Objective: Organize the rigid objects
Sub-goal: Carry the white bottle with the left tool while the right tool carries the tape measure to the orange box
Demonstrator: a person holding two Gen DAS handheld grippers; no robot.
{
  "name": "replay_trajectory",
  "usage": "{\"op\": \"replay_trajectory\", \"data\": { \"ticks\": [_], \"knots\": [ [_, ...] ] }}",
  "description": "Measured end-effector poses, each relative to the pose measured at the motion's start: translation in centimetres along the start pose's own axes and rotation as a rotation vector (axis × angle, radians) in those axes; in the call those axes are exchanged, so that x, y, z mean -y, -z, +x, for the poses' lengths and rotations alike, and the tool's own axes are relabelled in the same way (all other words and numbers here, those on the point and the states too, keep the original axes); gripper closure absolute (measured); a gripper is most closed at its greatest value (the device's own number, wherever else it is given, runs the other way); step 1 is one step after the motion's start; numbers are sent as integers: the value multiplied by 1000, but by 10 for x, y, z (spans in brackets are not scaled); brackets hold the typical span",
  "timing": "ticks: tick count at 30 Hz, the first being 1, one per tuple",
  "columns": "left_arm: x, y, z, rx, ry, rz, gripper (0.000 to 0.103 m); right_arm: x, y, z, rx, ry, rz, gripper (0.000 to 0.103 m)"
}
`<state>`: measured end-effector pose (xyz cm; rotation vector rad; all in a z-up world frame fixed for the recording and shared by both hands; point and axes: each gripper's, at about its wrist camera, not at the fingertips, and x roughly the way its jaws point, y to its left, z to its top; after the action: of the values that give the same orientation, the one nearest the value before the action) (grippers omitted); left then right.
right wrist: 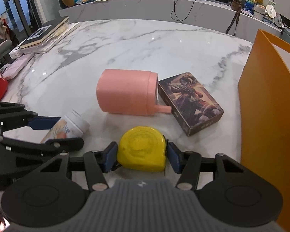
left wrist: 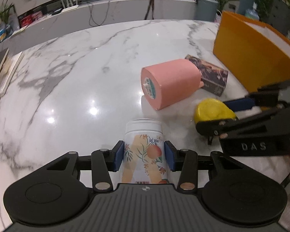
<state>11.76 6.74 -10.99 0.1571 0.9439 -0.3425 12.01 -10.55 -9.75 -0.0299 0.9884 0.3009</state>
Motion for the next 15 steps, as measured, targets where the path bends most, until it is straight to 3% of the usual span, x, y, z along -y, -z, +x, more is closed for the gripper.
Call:
{"op": "replay_trajectory", "data": {
  "ticks": [15],
  "knots": [
    [4,-19,-39,53,39,-70,53,2,-8,-44,68,-21,-17,49]
  ]
}}
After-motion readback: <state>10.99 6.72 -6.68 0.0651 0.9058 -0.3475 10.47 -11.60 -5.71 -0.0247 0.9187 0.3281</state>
